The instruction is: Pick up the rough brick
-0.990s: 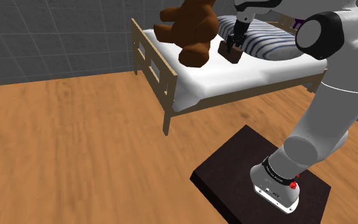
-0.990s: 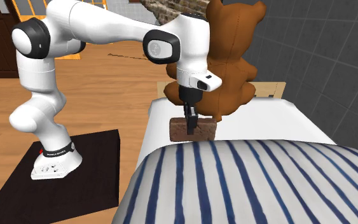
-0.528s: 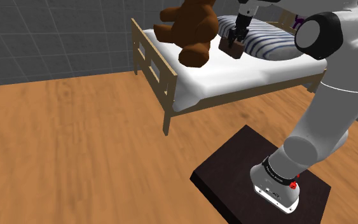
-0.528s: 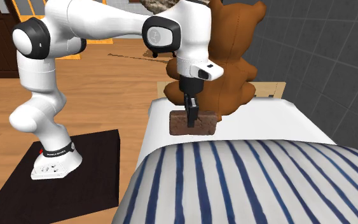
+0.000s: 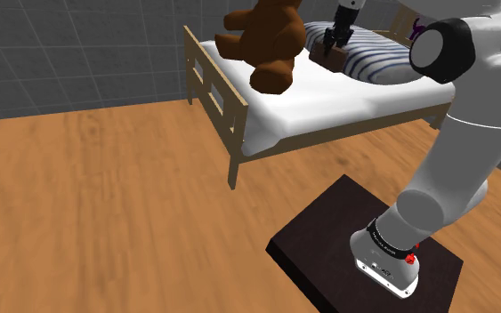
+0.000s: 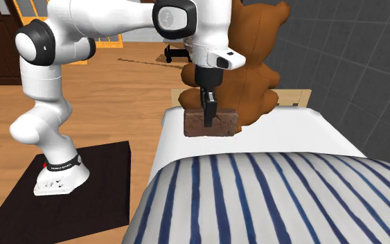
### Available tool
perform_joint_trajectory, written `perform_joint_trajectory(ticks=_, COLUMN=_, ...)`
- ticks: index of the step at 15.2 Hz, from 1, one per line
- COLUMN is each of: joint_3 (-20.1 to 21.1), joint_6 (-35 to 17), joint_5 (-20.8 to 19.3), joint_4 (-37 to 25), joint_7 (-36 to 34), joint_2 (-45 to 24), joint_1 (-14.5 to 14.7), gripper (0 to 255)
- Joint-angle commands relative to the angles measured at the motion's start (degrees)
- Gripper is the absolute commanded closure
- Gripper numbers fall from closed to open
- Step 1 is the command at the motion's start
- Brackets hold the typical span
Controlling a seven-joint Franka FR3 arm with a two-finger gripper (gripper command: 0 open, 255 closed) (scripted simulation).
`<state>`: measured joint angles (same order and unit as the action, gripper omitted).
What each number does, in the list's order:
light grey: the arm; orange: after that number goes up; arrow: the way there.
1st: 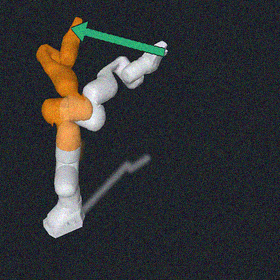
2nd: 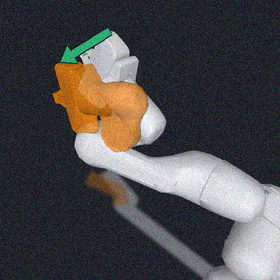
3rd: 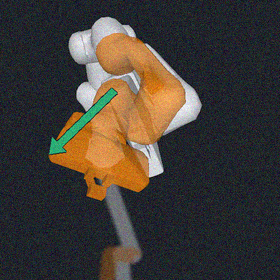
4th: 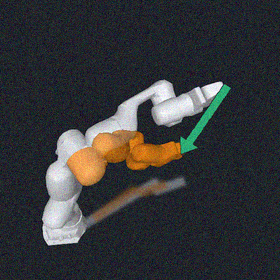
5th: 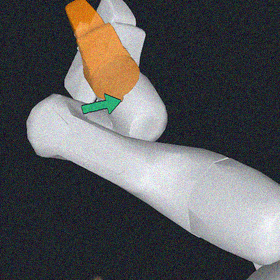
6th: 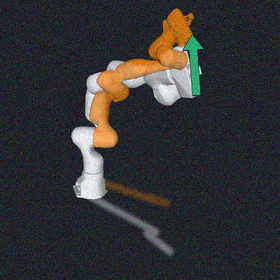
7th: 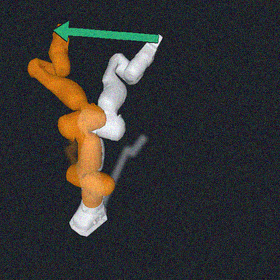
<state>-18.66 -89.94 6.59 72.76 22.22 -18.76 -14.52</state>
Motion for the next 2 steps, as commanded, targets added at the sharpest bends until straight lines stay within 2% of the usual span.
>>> perform_joint_trajectory(ticks=1, joint_3=0.00, joint_6=1.14, joint_5=0.16, joint_4=-1.64, joint_7=0.00, joint_2=-0.49, joint_1=-0.17, gripper=255)
perform_joint_trajectory(ticks=2, joint_3=0.00, joint_6=1.13, joint_5=0.15, joint_4=-1.63, joint_7=0.00, joint_2=-0.48, joint_1=-0.17, gripper=255)
